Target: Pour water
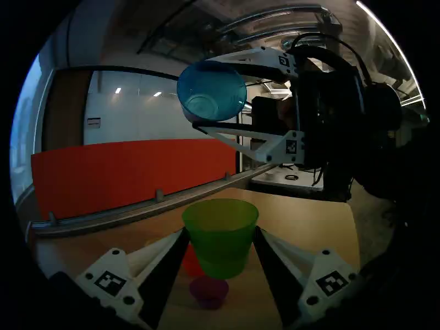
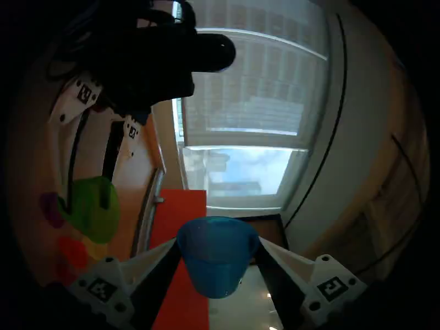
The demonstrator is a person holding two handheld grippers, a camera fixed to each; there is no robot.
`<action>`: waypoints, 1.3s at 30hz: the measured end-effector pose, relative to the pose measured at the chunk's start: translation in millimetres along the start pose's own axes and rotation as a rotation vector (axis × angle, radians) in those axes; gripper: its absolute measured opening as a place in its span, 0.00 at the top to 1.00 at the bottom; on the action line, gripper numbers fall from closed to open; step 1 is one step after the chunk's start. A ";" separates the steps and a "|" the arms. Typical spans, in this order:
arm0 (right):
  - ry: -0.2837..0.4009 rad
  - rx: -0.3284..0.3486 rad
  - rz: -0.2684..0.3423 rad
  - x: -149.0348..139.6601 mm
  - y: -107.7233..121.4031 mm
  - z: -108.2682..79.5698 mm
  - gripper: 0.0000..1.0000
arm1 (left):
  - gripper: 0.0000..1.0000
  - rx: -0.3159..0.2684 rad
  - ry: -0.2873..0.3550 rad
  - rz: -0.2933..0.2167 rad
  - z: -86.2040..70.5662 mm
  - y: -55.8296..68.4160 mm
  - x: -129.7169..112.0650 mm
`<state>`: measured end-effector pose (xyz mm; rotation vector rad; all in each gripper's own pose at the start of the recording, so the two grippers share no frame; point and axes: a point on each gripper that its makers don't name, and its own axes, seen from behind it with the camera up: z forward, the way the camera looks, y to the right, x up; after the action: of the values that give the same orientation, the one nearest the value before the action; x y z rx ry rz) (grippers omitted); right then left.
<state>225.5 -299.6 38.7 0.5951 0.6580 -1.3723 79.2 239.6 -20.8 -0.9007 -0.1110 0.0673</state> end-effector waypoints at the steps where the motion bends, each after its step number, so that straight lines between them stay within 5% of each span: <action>1: 0.001 0.002 0.031 -0.5 -0.4 -0.5 0.10 | 0.17 0.000 0.000 0.000 -0.1 0.1 0.0; 32: 0.014 0.091 1.173 -13.5 -25.6 -10.0 0.10 | 0.17 0.015 -0.001 0.004 -1.6 -6.8 2.4; 39: 0.024 0.130 1.347 -18.0 -29.4 -8.7 0.10 | 0.17 0.019 -0.001 0.003 -2.2 -8.4 2.5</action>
<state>194.2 -284.3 45.7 0.9080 0.0709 -0.1359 82.1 233.0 -15.4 -0.8817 -0.1098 0.0720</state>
